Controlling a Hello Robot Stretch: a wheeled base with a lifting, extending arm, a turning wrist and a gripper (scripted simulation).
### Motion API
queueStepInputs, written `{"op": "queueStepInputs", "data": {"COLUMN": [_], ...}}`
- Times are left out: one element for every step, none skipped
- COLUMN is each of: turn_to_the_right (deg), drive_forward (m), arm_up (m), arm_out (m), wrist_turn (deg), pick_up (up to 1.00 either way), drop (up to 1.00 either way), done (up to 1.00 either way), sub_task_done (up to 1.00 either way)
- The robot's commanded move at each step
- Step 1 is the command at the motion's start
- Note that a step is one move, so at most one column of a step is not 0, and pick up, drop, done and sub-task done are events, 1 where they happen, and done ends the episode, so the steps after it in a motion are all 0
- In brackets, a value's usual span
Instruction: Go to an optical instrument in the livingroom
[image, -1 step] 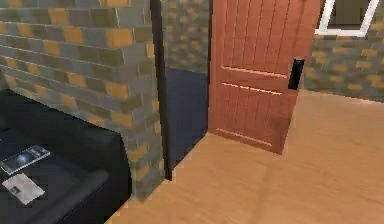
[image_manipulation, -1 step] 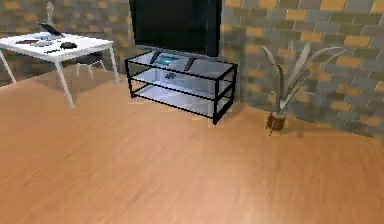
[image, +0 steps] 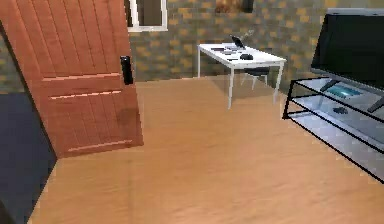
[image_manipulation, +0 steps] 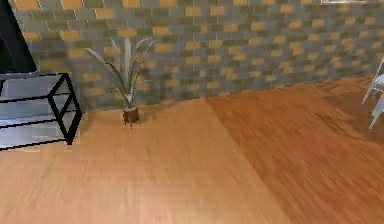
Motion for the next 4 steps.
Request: {"op": "queueStepInputs", "data": {"turn_to_the_right": [15.0, 0.0, 0.0, 9.0], "drive_forward": [0.0, 1.0, 1.0, 0.0], "arm_up": [0.0, 0.0, 0.0, 0.0], "arm_out": [0.0, 0.0, 0.0, 0.0], "wrist_turn": [0.0, 0.0, 0.0, 0.0], "pick_up": [0.0, 0.0, 0.0, 0.0], "drop": [0.0, 0.0, 0.0, 0.0], "done": [0.0, 0.0, 0.0, 0.0], "sub_task_done": [0.0, 0.0, 0.0, 0.0]}}
